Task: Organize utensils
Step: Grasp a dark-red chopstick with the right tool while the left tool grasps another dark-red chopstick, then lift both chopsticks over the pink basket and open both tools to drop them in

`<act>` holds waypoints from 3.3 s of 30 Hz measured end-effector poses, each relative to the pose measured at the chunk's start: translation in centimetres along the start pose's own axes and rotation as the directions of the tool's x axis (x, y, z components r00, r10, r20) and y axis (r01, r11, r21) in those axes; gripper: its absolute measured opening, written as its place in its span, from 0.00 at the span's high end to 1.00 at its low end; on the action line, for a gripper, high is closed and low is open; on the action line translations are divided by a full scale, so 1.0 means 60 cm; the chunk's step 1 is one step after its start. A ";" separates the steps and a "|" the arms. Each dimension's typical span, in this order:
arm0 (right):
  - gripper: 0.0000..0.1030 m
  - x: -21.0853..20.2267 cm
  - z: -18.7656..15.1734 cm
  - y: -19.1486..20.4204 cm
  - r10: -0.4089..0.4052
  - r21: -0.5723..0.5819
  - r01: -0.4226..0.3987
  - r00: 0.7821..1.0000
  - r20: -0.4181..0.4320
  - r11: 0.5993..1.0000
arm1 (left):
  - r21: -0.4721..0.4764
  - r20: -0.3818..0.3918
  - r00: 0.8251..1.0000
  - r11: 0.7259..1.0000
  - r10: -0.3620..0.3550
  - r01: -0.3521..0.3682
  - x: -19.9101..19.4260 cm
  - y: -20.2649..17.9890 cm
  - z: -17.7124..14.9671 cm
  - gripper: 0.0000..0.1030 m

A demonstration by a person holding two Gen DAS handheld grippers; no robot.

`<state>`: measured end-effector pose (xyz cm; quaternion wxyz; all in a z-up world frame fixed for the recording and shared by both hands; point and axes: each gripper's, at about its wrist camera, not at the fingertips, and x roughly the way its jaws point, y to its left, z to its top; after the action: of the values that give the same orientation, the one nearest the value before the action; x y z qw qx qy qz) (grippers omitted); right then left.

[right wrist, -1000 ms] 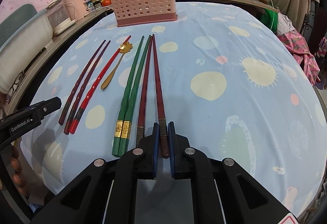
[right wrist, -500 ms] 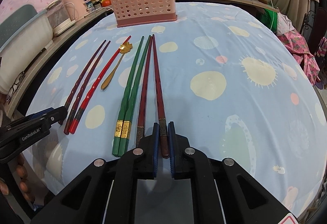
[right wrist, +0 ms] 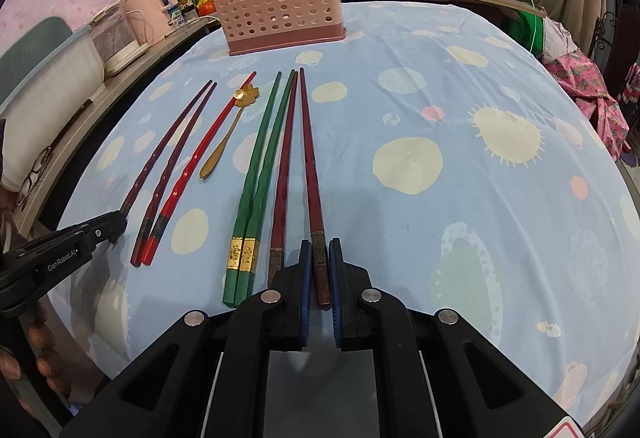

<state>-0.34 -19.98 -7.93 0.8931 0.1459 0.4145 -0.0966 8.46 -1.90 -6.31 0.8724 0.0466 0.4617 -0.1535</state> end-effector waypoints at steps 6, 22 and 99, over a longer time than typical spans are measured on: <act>0.93 -0.013 0.009 -0.001 -0.002 -0.002 0.002 1.000 0.023 1.000 | 0.000 0.013 1.000 1.000 0.006 -0.006 -0.012 0.001 0.008 0.93; 0.93 -0.092 0.098 -0.011 0.011 0.011 -0.014 0.982 0.189 1.000 | -0.031 0.157 0.987 0.999 0.012 -0.007 -0.088 0.021 0.080 0.93; 0.61 -0.018 0.549 0.028 0.115 -0.015 -0.121 0.895 0.431 0.993 | -0.015 0.483 0.876 1.000 0.020 -0.014 -0.096 -0.036 0.514 0.51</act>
<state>22.91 -29.58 13.39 0.9659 0.1514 0.1965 -0.0746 29.17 -9.57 16.09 0.9615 0.0062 0.2301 -0.1502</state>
